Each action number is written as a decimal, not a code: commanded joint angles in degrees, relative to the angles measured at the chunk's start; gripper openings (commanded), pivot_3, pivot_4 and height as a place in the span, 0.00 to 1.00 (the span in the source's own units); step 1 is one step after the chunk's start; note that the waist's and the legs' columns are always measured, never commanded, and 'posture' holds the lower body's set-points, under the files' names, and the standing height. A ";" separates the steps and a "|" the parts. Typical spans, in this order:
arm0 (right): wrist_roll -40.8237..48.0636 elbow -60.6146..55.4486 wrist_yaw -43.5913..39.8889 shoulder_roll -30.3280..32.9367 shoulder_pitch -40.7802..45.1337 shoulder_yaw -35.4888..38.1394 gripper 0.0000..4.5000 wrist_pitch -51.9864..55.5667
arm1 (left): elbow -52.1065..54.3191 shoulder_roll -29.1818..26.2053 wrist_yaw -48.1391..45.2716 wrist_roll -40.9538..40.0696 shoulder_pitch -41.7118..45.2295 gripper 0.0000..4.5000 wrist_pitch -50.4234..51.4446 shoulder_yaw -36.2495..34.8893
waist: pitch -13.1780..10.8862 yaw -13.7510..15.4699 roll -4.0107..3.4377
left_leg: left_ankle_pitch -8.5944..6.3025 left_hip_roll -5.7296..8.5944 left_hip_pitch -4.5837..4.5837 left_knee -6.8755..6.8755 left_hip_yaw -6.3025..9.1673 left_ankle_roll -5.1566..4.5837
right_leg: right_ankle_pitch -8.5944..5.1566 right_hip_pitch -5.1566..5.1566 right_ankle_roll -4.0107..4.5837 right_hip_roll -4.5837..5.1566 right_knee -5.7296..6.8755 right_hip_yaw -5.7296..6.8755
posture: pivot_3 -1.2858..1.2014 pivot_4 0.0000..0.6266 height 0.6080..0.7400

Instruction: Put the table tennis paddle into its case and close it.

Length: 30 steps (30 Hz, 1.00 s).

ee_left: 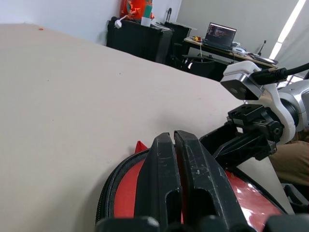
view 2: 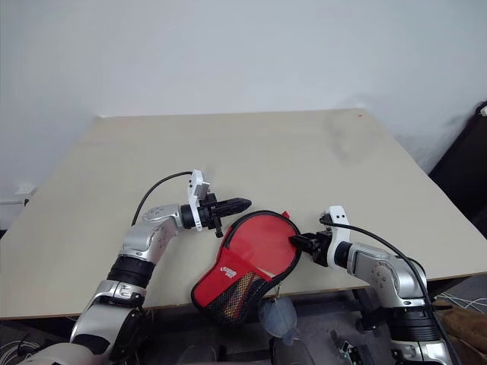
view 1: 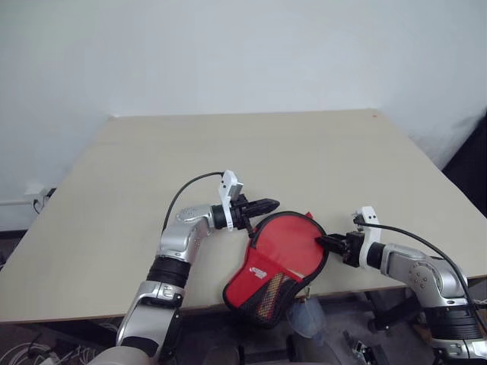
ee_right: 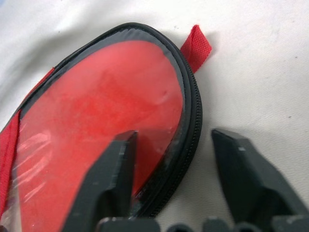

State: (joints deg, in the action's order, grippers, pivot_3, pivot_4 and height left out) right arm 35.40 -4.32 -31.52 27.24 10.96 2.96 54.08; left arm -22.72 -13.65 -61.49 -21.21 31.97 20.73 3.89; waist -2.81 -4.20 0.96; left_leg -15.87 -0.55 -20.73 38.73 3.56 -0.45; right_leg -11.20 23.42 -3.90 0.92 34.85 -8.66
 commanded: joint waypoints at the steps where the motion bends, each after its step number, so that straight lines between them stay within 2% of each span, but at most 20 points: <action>1: -0.09 -0.14 -0.86 -0.28 1.81 0.66 0.24 -0.70 | 3.01 -0.20 0.25 -0.52 0.35 0.00 -0.33 -0.26 | 0.00 -0.18 0.00 | 0.00 0.00 0.00 -0.01 0.00 0.00 | 0.00 0.00 0.00 0.00 0.00 0.00 | 0.52 0.00 1.00; 5: 0.13 0.66 -0.57 -1.03 3.06 1.59 0.01 -1.17 | 3.33 -0.27 0.43 -0.55 0.18 0.00 -0.27 -0.27 | 0.00 -0.24 0.00 | 0.00 0.00 0.03 -0.02 0.00 0.00 | 0.00 0.00 0.00 -0.01 0.01 0.00 | 0.52 0.00 1.00; 15: -1.70 4.80 2.84 -2.67 8.45 4.89 0.01 -4.25 | 3.69 -0.11 0.84 -0.52 0.03 0.00 -0.24 -0.15 | -0.03 -0.22 -0.05 | 0.01 0.00 0.01 0.01 0.00 0.00 | 0.01 0.01 -0.01 -0.01 0.01 -0.01 | 0.52 0.00 1.00; 19: -3.56 9.77 6.51 -3.71 12.62 7.56 0.01 -7.66 | 3.05 0.38 0.83 -0.32 0.38 0.00 -0.60 0.21 | -0.06 -0.21 -0.10 | 0.01 0.01 -0.01 0.03 -0.01 -0.01 | 0.01 0.00 -0.01 -0.01 -0.01 -0.01 | 0.52 0.00 1.00; 30: -9.05 22.82 11.41 -5.35 20.34 9.02 0.01 -15.35 | 2.48 1.22 0.65 -0.13 1.03 0.00 -0.81 0.70 | -0.06 -0.84 -0.17 | 0.01 0.03 -0.02 -0.08 0.02 -0.01 | 0.03 0.02 -0.02 -0.01 0.00 -0.04 | 0.52 0.00 1.00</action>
State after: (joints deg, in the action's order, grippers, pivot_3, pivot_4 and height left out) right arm 27.08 18.43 -20.64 21.71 28.90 10.53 41.59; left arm -21.16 -12.61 -60.52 -21.11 31.41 20.69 4.49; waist -2.87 -5.04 0.79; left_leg -15.86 -0.52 -20.75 38.62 3.59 -0.46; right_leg -11.18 23.44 -3.92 0.91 34.84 -8.70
